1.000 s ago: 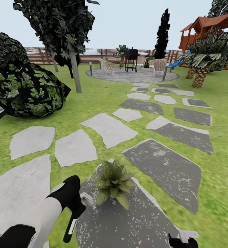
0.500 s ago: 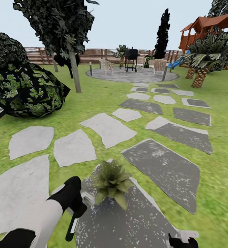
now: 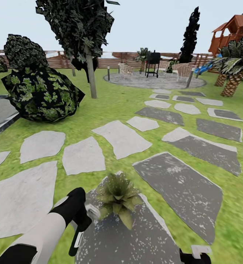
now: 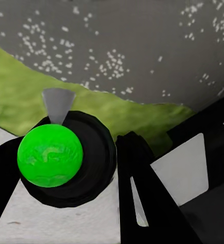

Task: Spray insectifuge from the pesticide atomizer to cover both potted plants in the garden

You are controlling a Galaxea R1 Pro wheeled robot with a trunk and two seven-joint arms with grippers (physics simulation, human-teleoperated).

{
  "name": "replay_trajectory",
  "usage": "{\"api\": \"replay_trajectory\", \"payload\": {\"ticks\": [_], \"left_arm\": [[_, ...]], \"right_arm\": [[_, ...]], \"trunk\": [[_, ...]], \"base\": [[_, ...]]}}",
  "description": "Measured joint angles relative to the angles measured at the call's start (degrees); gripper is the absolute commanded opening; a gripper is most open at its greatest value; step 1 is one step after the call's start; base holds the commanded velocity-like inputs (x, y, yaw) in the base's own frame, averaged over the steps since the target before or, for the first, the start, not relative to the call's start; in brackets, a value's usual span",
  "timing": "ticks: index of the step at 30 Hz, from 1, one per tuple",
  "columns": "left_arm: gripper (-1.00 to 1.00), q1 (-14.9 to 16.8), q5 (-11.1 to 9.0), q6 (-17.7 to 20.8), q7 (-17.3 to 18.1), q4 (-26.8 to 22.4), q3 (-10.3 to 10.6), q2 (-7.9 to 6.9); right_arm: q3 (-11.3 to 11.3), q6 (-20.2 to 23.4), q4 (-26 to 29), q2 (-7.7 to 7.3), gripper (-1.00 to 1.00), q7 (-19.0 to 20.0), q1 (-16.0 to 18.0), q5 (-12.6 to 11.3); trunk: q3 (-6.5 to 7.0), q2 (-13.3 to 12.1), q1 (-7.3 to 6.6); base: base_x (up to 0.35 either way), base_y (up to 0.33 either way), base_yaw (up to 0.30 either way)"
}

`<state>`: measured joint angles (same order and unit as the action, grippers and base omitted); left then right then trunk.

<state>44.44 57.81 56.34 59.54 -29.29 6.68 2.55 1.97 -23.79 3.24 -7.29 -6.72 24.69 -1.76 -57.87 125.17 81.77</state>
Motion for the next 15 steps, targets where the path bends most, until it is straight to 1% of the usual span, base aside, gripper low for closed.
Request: {"api": "replay_trajectory", "payload": {"ticks": [2, 5, 7, 12, 15], "left_arm": [[-1.00, 0.0, 0.0, 0.0, 0.0, 0.2, 0.0, -0.03], [-1.00, -0.5, 0.0, -0.1, 0.0, 0.5, 0.1, 0.01], [-1.00, -1.1, 0.0, -0.2, 0.0, 0.5, 0.0, 0.00], [-1.00, -4.0, 0.6, -0.8, -0.1, 0.1, 0.1, -0.03], [-1.00, -4.5, 0.3, -1.9, -0.2, -0.2, 0.0, -0.08]], "right_arm": [[0.0, 0.0, 0.0, 0.00, 1.00, 0.0, 0.0, 0.0], [0.0, 0.0, 0.0, 0.00, 1.00, 0.0, 0.0, 0.0], [0.0, 0.0, 0.0, 0.00, 1.00, 0.0, 0.0, 0.0], [0.0, 0.0, 0.0, 0.00, 1.00, 0.0, 0.0, 0.0], [0.0, 0.0, 0.0, 0.00, 1.00, 0.0, 0.0, 0.0]], "trunk": [[0.00, 0.0, 0.00], [0.00, 0.0, 0.02], [0.00, 0.0, 0.02], [-0.01, 0.0, 0.02], [0.00, 0.0, 0.02]], "base": [[0.181, -0.105, 0.277], [0.044, -0.023, 0.253], [0.007, -0.004, 0.066], [0.001, -0.001, 0.012], [0.000, 0.000, 0.001]]}}
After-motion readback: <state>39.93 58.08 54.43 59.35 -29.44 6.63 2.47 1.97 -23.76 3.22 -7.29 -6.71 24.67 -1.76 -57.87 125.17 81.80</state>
